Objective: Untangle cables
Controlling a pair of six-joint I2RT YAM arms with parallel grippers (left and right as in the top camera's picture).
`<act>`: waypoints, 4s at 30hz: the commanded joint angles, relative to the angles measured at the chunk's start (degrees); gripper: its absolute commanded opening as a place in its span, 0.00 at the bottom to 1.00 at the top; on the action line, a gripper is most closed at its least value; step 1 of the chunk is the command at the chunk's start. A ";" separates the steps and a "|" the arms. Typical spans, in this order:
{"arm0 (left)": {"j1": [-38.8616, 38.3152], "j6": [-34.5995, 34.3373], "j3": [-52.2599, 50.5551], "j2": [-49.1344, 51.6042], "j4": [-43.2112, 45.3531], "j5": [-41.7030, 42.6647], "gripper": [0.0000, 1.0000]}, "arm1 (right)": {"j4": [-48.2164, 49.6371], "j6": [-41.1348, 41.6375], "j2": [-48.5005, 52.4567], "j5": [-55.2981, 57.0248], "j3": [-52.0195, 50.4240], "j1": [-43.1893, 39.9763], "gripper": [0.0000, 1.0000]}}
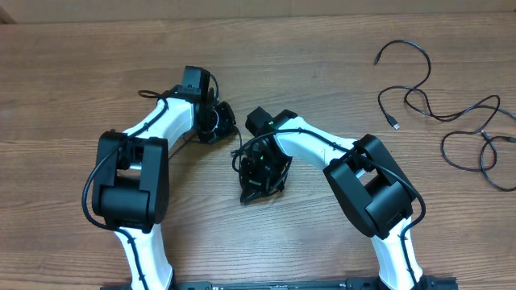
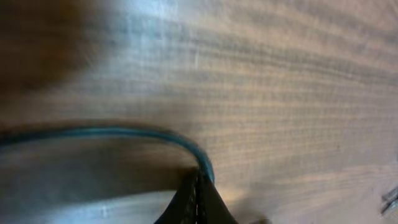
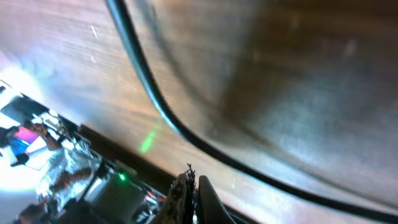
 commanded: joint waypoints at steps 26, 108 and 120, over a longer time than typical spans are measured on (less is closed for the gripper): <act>6.38 3.91 0.46 0.13 -23.71 -33.92 0.05 | 20.72 -2.75 -4.76 36.68 5.42 -3.17 0.14; 12.72 14.19 18.05 0.11 -28.65 -22.86 0.99 | 36.24 -42.86 -2.01 42.51 3.63 -0.11 0.04; 12.72 14.19 18.03 0.11 -27.50 -22.84 0.99 | 26.91 -29.90 -16.09 6.19 3.65 -9.01 0.04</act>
